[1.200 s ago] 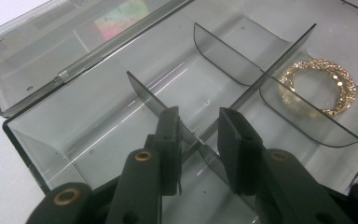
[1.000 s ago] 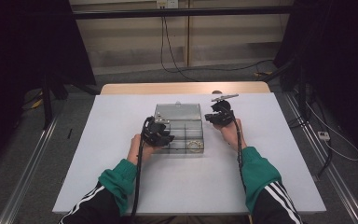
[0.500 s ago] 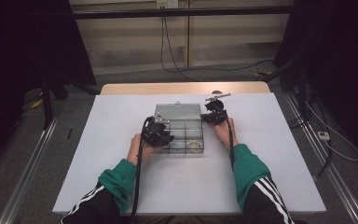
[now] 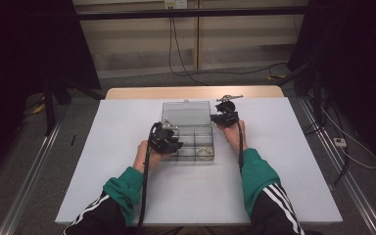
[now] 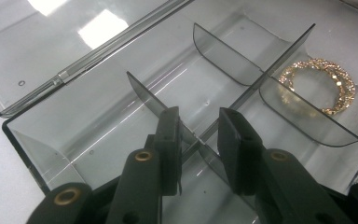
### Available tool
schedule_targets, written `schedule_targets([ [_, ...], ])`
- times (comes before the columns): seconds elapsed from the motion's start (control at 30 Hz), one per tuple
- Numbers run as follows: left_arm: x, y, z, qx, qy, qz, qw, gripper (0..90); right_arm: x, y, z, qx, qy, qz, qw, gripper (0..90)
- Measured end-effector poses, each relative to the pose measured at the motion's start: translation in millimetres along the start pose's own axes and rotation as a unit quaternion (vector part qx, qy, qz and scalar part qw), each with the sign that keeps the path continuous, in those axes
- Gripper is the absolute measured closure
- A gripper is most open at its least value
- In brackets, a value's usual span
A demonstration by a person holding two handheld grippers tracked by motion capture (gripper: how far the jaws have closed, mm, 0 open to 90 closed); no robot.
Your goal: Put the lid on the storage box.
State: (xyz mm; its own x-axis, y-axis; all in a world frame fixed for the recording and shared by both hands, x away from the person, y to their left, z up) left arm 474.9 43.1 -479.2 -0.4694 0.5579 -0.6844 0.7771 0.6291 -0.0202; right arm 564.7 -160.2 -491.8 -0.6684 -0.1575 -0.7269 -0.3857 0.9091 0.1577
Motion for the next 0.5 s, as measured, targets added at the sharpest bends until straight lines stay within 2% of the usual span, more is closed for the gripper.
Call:
schedule_targets([
  [0.5,0.0,0.1,-0.1,-0.001,0.001,0.0,1.0,70.2,-14.9,6.1,-18.2,0.003,-0.041,-0.027,0.9988,90.0],
])
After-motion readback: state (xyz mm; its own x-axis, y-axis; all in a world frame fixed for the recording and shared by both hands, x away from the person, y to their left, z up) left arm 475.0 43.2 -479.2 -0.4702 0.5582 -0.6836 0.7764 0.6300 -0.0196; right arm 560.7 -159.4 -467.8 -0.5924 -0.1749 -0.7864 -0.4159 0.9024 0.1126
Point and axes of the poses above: each handheld gripper's, and its own axes: z roughly forward along the jaws, x roughly out of its underside, y roughly to its left, the point moved 6 cm from there along z, roughly forward along the jaws
